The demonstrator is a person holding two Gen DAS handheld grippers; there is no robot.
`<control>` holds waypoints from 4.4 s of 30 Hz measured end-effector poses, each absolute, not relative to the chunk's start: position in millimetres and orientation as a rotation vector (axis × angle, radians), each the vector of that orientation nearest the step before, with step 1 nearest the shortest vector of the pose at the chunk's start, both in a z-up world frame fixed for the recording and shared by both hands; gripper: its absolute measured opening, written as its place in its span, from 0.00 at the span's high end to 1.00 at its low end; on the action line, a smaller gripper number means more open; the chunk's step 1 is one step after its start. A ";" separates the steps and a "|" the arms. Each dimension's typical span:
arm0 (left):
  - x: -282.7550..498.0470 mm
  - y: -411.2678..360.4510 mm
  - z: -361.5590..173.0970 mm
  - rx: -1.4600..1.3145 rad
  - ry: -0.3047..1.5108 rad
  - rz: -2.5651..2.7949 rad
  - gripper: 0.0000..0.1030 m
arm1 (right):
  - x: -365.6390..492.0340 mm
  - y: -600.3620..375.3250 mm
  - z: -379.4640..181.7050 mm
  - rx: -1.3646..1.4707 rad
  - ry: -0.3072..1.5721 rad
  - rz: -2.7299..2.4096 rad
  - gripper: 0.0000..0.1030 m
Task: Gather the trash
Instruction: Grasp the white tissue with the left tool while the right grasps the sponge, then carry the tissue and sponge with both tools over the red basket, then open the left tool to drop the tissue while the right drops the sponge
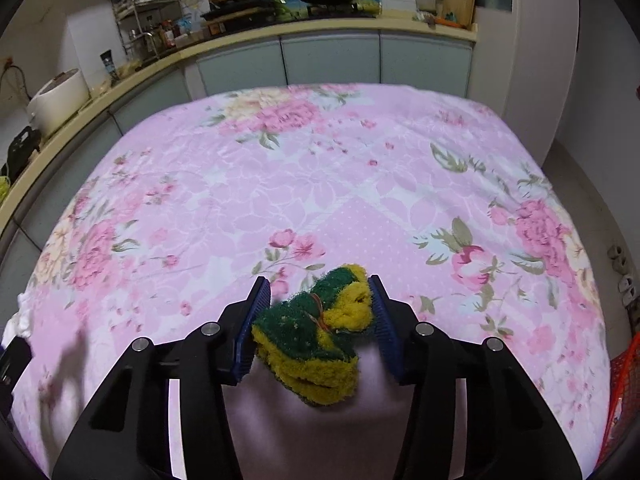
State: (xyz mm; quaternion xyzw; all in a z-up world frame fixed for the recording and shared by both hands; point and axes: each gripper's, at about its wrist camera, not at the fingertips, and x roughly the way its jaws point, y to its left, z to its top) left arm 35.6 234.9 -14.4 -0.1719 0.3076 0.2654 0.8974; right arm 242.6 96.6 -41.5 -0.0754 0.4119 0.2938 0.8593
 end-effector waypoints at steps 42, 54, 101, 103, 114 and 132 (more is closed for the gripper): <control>45.9 145.1 55.3 -0.190 0.508 0.383 0.62 | 131.6 -60.3 93.4 0.053 0.530 0.610 0.53; 74.7 106.7 58.2 -0.140 0.528 0.286 0.62 | 135.7 -93.2 97.7 0.078 0.510 0.547 0.53; 178.3 -71.7 34.7 0.066 0.663 -0.112 0.62 | 170.8 -247.1 65.7 0.219 0.556 0.195 0.53; 181.7 -76.1 32.4 0.067 0.672 -0.123 0.62 | 172.5 -253.7 62.9 0.231 0.562 0.182 0.53; 214.4 -101.3 24.4 0.057 0.747 -0.201 0.62 | 186.6 -288.9 48.4 0.283 0.615 0.111 0.53; 249.8 -173.8 -9.1 0.082 0.855 -0.344 0.62 | 218.2 -331.9 7.4 0.369 0.744 -0.005 0.53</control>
